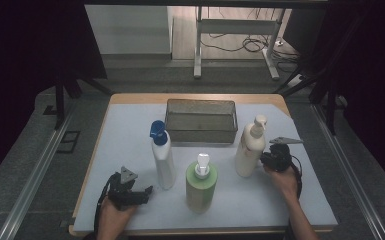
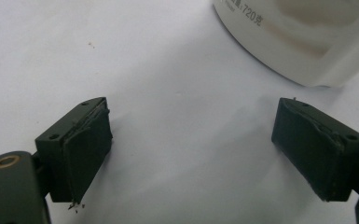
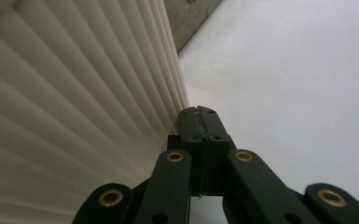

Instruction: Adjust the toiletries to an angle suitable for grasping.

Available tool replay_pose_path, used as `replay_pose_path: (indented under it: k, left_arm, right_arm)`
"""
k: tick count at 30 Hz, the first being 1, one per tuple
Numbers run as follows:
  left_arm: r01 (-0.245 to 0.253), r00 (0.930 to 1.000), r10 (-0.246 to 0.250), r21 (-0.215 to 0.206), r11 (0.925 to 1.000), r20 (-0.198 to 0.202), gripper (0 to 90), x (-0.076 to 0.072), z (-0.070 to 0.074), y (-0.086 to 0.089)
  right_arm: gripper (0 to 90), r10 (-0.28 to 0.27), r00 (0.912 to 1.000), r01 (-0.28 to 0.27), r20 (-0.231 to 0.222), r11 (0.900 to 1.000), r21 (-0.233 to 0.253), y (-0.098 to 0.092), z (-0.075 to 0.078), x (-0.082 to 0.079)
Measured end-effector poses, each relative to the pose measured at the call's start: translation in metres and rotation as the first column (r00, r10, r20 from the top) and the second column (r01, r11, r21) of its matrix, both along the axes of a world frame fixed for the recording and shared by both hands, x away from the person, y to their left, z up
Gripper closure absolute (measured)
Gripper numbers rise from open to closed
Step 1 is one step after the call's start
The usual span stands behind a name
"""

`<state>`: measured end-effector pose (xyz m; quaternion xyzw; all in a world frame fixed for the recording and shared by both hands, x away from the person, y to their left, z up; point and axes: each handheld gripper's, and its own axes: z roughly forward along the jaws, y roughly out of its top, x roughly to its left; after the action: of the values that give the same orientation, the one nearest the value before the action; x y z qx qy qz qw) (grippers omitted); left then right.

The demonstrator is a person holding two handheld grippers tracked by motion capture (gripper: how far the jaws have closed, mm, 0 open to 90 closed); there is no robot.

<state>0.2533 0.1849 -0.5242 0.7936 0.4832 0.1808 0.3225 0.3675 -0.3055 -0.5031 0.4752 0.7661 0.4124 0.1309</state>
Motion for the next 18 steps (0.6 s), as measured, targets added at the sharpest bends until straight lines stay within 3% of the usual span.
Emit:
replay_pose_path:
  k: [18]
  left_arm:
    - [-0.001,1.0000,0.001,-0.002,1.0000,0.000,12.2,0.000,0.000,0.000]
  right_arm:
    - [89.7,0.039,0.9990,-0.038,-0.022,0.999,0.036,0.014,-0.006,0.013]
